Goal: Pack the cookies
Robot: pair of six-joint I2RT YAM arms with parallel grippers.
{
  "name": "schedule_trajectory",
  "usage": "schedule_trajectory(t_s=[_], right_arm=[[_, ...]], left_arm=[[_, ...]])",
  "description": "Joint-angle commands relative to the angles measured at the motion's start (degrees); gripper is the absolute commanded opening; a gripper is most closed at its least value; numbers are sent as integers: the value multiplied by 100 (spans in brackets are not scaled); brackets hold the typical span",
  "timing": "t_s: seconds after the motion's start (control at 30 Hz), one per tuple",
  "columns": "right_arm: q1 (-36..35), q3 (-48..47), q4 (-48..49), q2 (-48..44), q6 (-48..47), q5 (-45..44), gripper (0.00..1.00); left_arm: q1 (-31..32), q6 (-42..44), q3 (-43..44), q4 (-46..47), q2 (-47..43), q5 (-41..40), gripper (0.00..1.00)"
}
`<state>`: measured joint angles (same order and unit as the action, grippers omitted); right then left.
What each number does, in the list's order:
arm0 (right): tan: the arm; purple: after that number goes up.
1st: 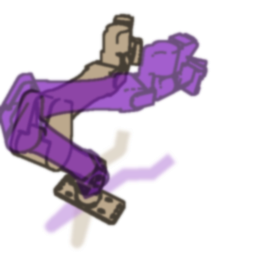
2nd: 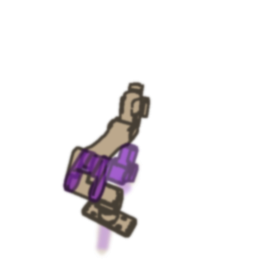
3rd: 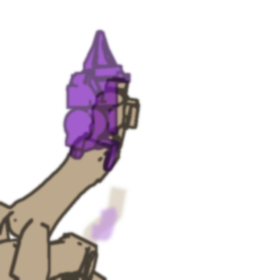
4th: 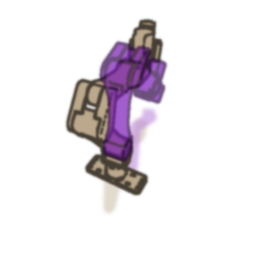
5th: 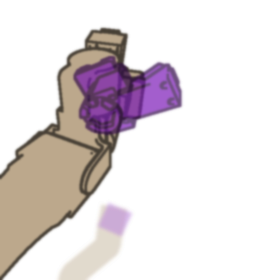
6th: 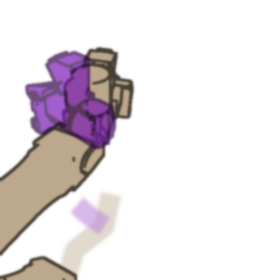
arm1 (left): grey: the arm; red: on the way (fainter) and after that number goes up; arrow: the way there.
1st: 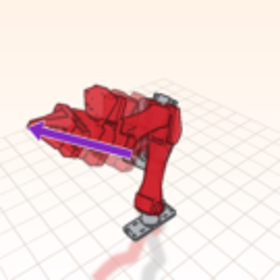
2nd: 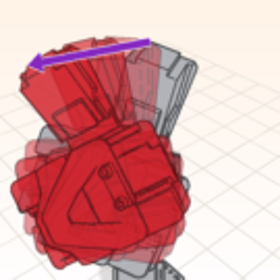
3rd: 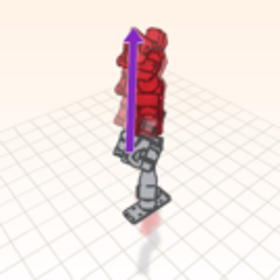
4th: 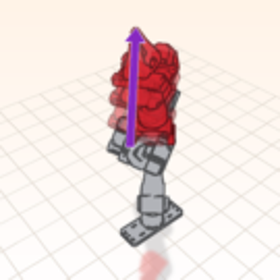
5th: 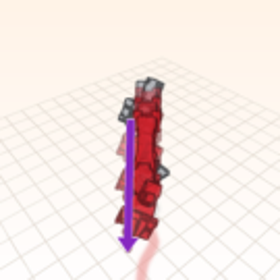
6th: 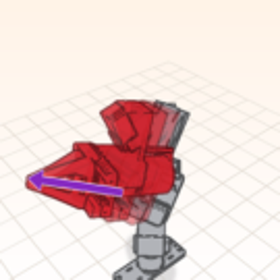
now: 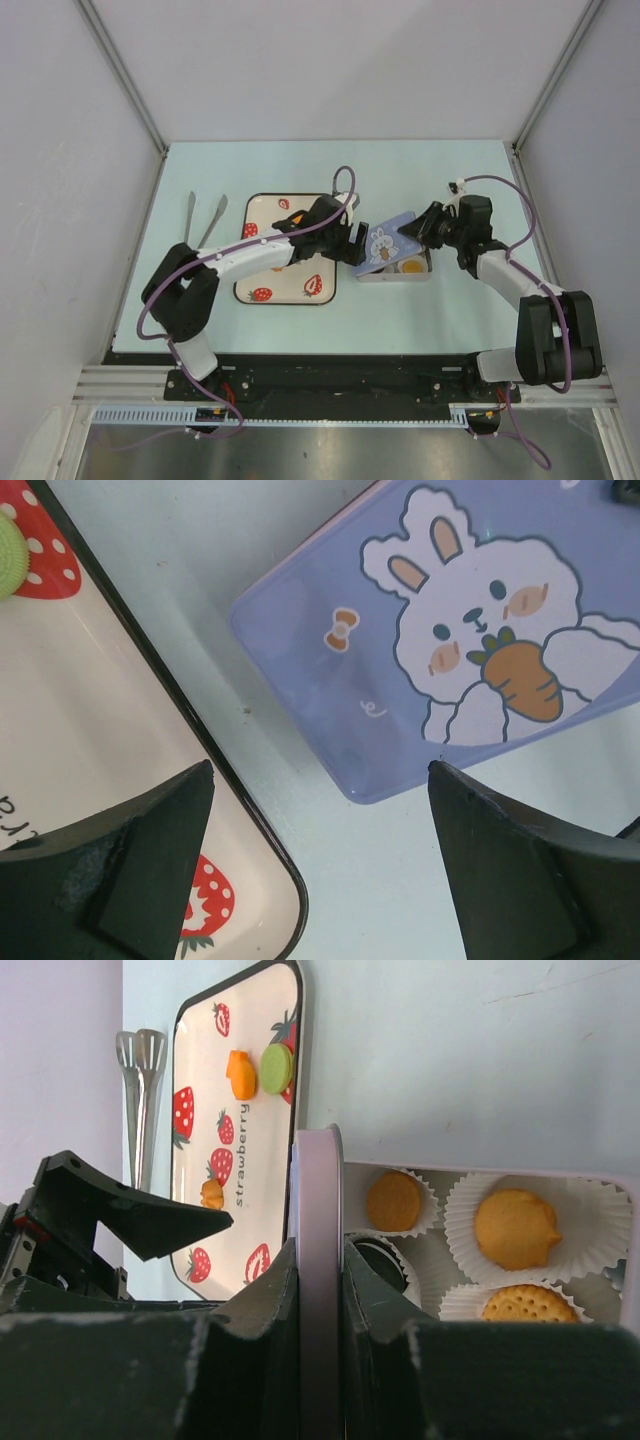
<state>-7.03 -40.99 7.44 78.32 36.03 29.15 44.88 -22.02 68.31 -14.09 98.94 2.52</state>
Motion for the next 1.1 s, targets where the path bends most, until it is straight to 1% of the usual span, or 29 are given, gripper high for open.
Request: schedule_trajectory(t_s=[0.0, 0.2, 0.4, 0.6, 0.7, 0.83, 0.9, 0.97, 1.07], right_arm=[[131, 65, 108, -203, -210, -313, 0], [228, 135, 108, -204, -263, -383, 0], [289, 232, 161, -177, -281, -515, 0], [386, 276, 143, -151, -325, -594, 6], [456, 294, 187, -116, -299, -594, 6], [588, 329, 319, -89, -167, -454, 0], [659, 381, 529, -80, -1, -227, 0], [948, 399, 644, -115, 114, -76, 0], [1089, 460, 925, -195, 413, 231, 0]], left_arm=[[21, -153, 50, 231, 91, 187, 92], [20, -110, 244, 275, 310, 336, 93], [12, -232, 446, 486, 556, 792, 93], [3, -338, 534, 732, 706, 1241, 93], [-6, -399, 525, 837, 715, 1452, 93], [-50, -461, 490, 916, 689, 1584, 93], [-76, -452, 490, 925, 688, 1584, 93], [-94, -461, 499, 943, 688, 1611, 93], [-103, -470, 534, 969, 715, 1655, 93]])
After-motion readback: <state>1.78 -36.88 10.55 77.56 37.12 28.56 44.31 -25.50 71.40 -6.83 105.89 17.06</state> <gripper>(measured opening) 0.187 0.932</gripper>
